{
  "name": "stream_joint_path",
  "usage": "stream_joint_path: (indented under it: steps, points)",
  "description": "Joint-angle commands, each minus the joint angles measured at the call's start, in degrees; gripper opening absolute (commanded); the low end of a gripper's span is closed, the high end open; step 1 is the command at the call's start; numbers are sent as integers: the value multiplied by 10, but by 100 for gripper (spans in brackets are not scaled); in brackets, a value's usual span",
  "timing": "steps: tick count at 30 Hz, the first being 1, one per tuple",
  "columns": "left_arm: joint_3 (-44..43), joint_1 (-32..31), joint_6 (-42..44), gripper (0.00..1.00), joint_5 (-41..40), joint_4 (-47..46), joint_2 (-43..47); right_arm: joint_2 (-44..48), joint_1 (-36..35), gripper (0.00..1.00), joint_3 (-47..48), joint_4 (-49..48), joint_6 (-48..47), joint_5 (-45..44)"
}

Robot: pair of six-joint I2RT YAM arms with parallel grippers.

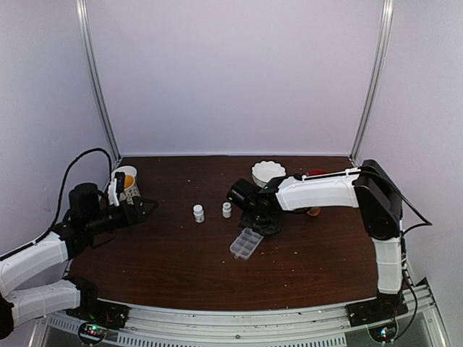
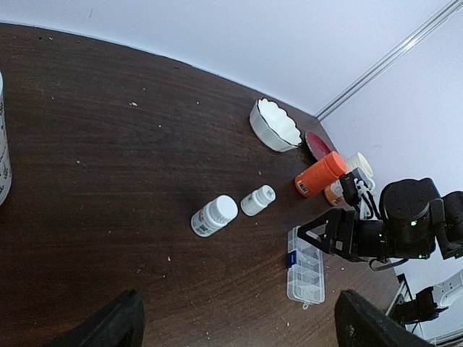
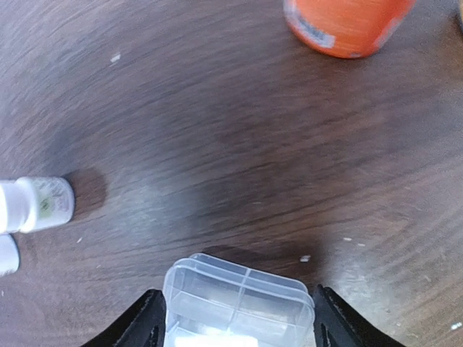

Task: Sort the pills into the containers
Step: Position the pill container at the center of the board, then pick up the pill container from the center of the board.

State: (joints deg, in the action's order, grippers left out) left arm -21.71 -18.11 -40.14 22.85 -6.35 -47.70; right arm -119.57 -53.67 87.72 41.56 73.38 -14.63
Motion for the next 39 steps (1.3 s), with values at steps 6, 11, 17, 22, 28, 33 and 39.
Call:
stream_joint_path:
  steps: [6, 11, 17, 22, 28, 33, 39]
  points:
    - [-4, -3, 12, 95, -3, -9, -12, 25, -17, 74, -41, -150, -159, 60]
    - [-9, -3, 13, 95, 18, -9, -35, 23, -29, 75, -25, -169, -227, 89]
    - [-19, -12, 12, 95, 49, -22, -78, 34, -33, 84, -32, -203, -275, 131]
    - [-30, -56, 6, 94, 38, -32, -110, 57, -33, 88, -58, -233, -278, 125]
    - [-36, -87, -2, 93, 20, -45, -136, 34, -36, 94, -30, -185, -268, 111]
    - [-35, -90, -2, 93, 13, -43, -133, -4, -52, 98, 45, -88, -247, 43]
    - [-24, -92, -3, 93, 6, -38, -119, -41, -63, 98, 122, 6, -219, -14]
